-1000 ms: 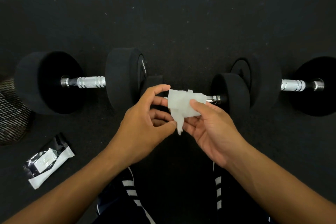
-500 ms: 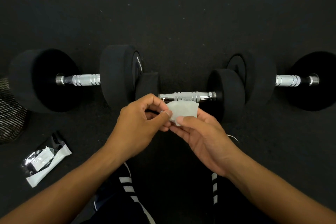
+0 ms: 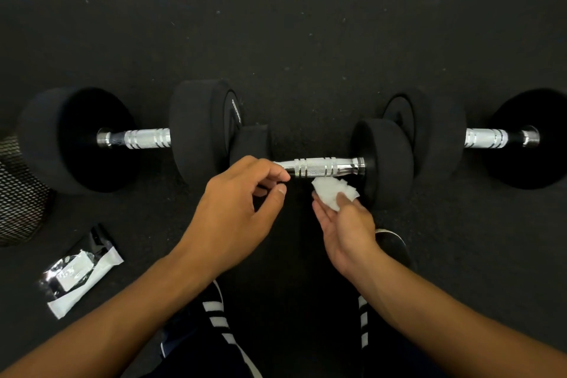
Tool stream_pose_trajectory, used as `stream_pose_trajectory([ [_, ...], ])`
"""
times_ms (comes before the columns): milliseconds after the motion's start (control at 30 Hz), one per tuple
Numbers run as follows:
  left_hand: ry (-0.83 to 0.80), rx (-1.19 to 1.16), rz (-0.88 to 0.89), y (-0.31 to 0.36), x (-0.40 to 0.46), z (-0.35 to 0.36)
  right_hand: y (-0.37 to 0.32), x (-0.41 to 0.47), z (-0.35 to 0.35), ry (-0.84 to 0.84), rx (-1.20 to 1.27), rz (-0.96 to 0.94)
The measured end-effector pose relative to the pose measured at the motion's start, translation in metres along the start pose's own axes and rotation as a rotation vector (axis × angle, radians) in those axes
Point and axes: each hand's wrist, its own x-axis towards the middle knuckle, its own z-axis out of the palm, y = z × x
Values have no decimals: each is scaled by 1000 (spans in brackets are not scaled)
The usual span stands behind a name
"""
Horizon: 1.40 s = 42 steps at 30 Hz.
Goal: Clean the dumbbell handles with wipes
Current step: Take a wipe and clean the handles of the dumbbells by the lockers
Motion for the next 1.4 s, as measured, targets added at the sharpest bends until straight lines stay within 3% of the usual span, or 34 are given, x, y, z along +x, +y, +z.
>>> stream_pose_trajectory([
  [133,9,129,89,-4,2,0,0,6,11,-52,92,-39],
  [267,-23,379,222,-10,8,0,13,1,14,-176,-31,-6],
  [367,-92,390,195,-15,9,2,21,-3,17,-239,-50,34],
  [500,-189,431,199,-24,9,3,3,5,17,-66,67,-64],
  [567,-205,452,199,-25,11,1,-1,4,18,-56,89,-51],
  [833,-192,458,212,-26,13,0,12,-4,14,-266,-110,128],
  [1000,-180,452,242,-28,11,1,13,2,12,-14,-84,4],
  [1100,-178,456,250,-29,11,2,2,10,19,32,17,-103],
  [1200,-178,461,243,-29,12,2,3,8,25,-13,25,-109],
  [1400,-172,458,222,-27,11,3,31,9,26,-275,-244,37],
])
